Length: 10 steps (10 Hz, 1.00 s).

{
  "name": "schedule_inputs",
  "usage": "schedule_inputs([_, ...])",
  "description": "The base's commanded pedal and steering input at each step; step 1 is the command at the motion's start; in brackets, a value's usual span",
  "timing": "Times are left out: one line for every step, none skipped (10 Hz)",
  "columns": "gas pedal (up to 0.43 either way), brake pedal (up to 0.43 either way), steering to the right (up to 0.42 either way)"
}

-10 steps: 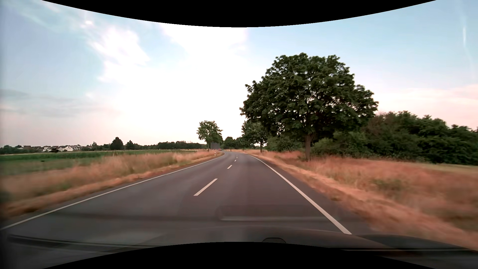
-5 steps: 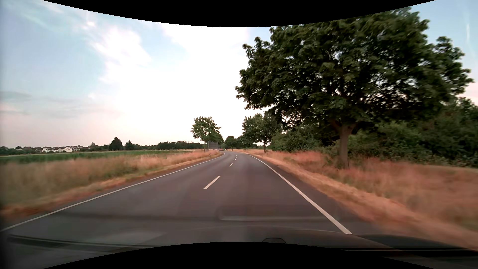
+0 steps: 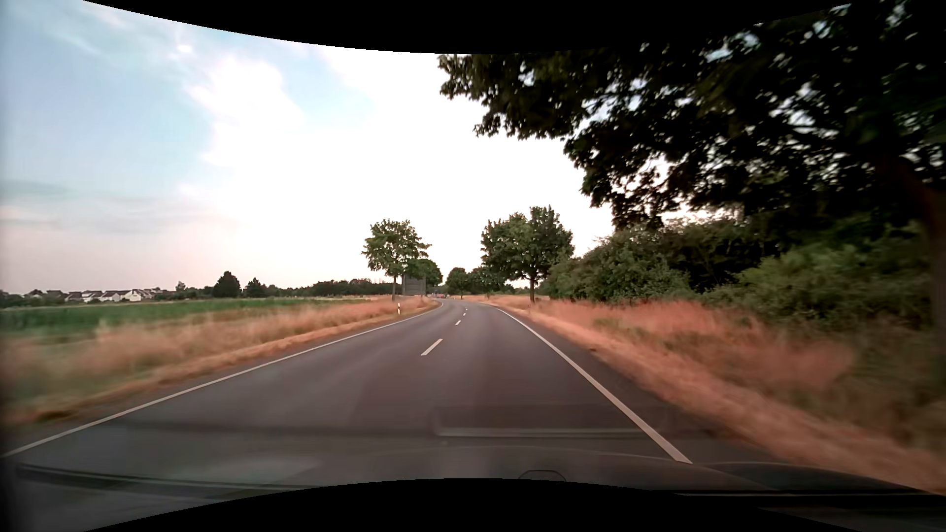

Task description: Follow the waypoints while adhering to traffic rules and regulations

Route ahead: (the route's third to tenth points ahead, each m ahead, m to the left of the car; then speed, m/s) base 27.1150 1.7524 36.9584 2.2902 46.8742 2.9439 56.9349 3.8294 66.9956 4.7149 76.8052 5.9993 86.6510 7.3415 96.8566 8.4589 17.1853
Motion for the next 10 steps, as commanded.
schedule_inputs([0.059,0.0,-0.009])
schedule_inputs([0.067,0.0,-0.009])
schedule_inputs([0.067,0.0,-0.01])
schedule_inputs([0.067,0.0,-0.012])
schedule_inputs([0.067,0.0,-0.012])
schedule_inputs([0.067,0.0,-0.012])
schedule_inputs([0.067,0.0,-0.012])
schedule_inputs([0.067,0.0,-0.012])
schedule_inputs([0.067,0.0,-0.012])
schedule_inputs([0.079,0.0,-0.012])
